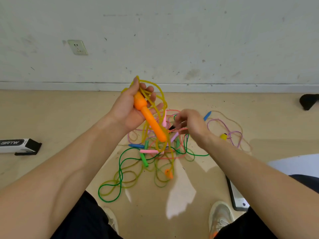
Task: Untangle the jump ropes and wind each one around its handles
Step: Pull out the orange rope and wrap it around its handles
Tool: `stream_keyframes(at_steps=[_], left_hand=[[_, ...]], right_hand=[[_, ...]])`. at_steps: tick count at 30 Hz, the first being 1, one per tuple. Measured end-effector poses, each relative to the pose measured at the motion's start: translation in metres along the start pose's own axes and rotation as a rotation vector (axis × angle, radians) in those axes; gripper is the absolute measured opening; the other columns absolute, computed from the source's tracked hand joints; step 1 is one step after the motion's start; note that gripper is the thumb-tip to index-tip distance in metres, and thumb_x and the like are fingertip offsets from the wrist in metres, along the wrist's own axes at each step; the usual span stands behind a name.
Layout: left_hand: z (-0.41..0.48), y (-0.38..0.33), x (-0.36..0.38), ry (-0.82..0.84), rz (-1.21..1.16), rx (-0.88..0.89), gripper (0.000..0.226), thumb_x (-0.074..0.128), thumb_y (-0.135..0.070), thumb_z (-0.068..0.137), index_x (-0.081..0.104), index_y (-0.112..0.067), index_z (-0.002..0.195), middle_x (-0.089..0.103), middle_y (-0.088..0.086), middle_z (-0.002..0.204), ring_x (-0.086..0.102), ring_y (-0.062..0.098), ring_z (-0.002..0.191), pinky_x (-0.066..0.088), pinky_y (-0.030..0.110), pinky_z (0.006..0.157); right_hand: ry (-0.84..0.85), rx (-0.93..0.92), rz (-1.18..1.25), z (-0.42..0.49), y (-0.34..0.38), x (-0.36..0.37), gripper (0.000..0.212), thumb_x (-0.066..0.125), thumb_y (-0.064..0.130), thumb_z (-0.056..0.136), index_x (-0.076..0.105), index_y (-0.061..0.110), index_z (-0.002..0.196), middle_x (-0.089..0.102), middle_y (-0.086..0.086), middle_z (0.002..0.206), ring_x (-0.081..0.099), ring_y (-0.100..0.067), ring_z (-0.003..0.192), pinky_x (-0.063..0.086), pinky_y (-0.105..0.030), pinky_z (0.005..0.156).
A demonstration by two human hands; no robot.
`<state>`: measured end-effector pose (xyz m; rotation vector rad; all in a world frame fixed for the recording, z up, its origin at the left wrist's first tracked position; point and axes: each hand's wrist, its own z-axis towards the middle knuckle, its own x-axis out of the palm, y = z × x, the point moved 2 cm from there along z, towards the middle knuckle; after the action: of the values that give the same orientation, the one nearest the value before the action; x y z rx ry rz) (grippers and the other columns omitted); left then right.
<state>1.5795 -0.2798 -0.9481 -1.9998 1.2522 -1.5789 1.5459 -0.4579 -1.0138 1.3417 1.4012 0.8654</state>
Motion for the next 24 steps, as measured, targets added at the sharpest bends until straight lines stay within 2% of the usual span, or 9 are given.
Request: stream_keyframes(at_steps=[2,5,7,10,12,14,16,20,24], left_hand=[[0.0,-0.004,0.005,0.0,-0.048,0.015,0.037,0.046,-0.043,0.103,0.055,-0.019,0.076,0.063,-0.001,0.077,0.065,0.015,0.065,0.061,0.048,0.075],[0.001,-0.015,0.006,-0.034,-0.117,0.049,0.038,0.047,-0.043,0.103,0.054,-0.019,0.074,0.063,0.0,0.075,0.066,0.015,0.064,0.061,0.049,0.076],[0.002,-0.028,0.001,-0.07,-0.158,0.095,0.039,0.047,-0.042,0.103,0.053,-0.018,0.073,0.063,0.001,0.072,0.066,0.016,0.063,0.059,0.047,0.078],[0.004,-0.047,-0.014,-0.13,-0.189,0.175,0.041,0.046,-0.042,0.104,0.052,-0.017,0.072,0.063,0.001,0.071,0.066,0.015,0.064,0.058,0.045,0.078],[0.007,-0.053,-0.026,-0.172,-0.125,0.215,0.041,0.044,-0.043,0.104,0.052,-0.018,0.073,0.063,0.0,0.071,0.066,0.015,0.067,0.059,0.045,0.077],[0.013,-0.051,-0.038,-0.222,0.021,0.219,0.041,0.042,-0.044,0.105,0.052,-0.019,0.074,0.061,-0.002,0.073,0.066,0.015,0.07,0.057,0.045,0.081],[0.021,-0.043,-0.05,-0.272,0.229,0.179,0.039,0.042,-0.043,0.105,0.054,-0.019,0.077,0.061,-0.001,0.077,0.067,0.016,0.073,0.053,0.044,0.084],[0.034,-0.02,-0.072,-0.351,0.672,0.002,0.03,0.055,-0.041,0.101,0.056,-0.012,0.093,0.059,0.007,0.099,0.07,0.03,0.085,0.052,0.041,0.068],[0.032,0.001,-0.081,-0.308,1.095,-0.243,0.054,0.063,-0.042,0.096,0.048,0.001,0.125,0.051,0.017,0.1,0.065,0.039,0.08,0.055,0.047,0.064]], right_hand=[[0.242,0.094,-0.022,-0.007,-0.017,0.015,0.029,0.044,0.014,0.079,0.073,0.016,0.075,0.073,-0.002,0.085,0.064,-0.018,0.084,0.046,-0.033,0.08],[0.488,0.228,-0.108,-0.016,-0.045,0.024,0.045,0.033,0.013,0.094,0.075,0.017,0.079,0.076,0.002,0.099,0.065,-0.013,0.099,0.045,-0.024,0.082],[0.501,0.308,-0.148,-0.017,-0.059,0.018,0.046,0.03,0.019,0.096,0.074,0.01,0.086,0.075,-0.004,0.107,0.063,-0.015,0.103,0.043,-0.023,0.086],[0.494,0.362,-0.394,-0.015,-0.071,0.005,0.031,0.047,0.031,0.081,0.065,0.009,0.093,0.066,-0.006,0.101,0.055,-0.017,0.094,0.04,-0.025,0.076],[0.482,0.367,-0.522,-0.012,-0.074,-0.001,0.012,0.054,0.02,0.083,0.061,0.013,0.089,0.065,-0.006,0.096,0.056,-0.019,0.087,0.043,-0.03,0.074],[0.436,0.366,-0.472,-0.007,-0.073,-0.002,0.013,0.048,0.004,0.092,0.058,0.013,0.089,0.07,-0.007,0.09,0.061,-0.023,0.08,0.047,-0.03,0.067],[0.389,0.322,-0.359,-0.004,-0.06,0.001,0.017,0.043,0.002,0.097,0.057,0.012,0.096,0.072,-0.009,0.085,0.066,-0.027,0.072,0.048,-0.029,0.06],[0.323,0.191,-0.136,0.002,-0.024,0.009,0.023,0.043,0.005,0.1,0.062,0.012,0.113,0.07,-0.004,0.079,0.068,-0.023,0.062,0.054,-0.026,0.054],[0.297,0.142,0.065,0.0,0.007,0.008,0.023,0.043,0.009,0.104,0.06,0.003,0.119,0.066,-0.002,0.076,0.066,-0.018,0.055,0.052,-0.024,0.048]])
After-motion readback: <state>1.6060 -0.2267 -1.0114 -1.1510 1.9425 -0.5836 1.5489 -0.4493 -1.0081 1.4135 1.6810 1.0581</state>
